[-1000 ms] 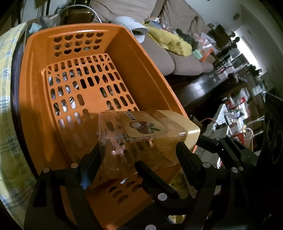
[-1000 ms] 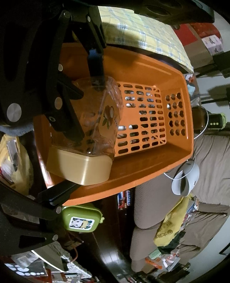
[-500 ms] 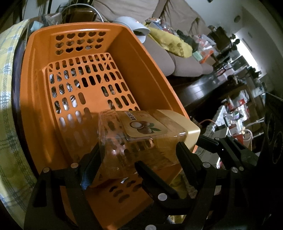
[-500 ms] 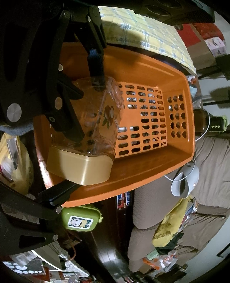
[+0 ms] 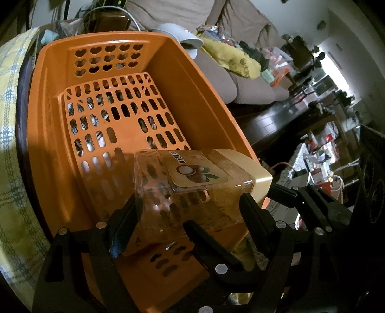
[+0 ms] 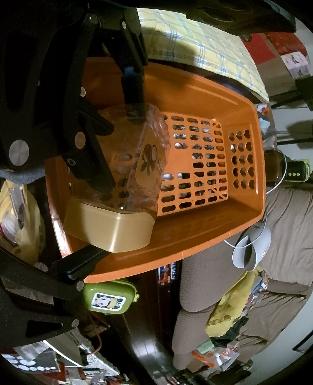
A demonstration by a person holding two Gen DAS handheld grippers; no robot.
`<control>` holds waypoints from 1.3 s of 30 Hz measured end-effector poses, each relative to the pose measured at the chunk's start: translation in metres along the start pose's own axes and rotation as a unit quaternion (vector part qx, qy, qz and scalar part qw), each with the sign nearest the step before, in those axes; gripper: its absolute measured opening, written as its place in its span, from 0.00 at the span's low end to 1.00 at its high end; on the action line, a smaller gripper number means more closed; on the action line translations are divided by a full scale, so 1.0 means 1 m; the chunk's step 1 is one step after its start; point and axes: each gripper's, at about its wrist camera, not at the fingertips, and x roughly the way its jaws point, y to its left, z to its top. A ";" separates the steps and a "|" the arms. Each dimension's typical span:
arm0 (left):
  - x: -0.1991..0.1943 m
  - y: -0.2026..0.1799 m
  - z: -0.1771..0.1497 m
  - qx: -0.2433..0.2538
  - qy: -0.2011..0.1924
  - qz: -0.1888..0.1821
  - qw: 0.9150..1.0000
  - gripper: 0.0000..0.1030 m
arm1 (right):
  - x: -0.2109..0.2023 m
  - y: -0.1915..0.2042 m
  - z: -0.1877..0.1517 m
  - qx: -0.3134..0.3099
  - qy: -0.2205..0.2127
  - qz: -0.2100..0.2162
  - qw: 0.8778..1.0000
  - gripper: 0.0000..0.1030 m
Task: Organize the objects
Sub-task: 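Lower the container further toward the basket floor with both grippers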
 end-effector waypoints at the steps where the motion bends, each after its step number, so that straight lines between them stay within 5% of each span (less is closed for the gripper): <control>1: 0.000 0.000 0.000 0.000 0.000 0.000 1.000 0.77 | 0.000 -0.001 0.000 0.001 0.000 0.001 1.000 0.89; 39: 0.005 -0.001 -0.001 -0.008 0.005 -0.002 1.000 0.77 | 0.005 -0.006 -0.001 0.016 0.005 -0.003 1.000 0.89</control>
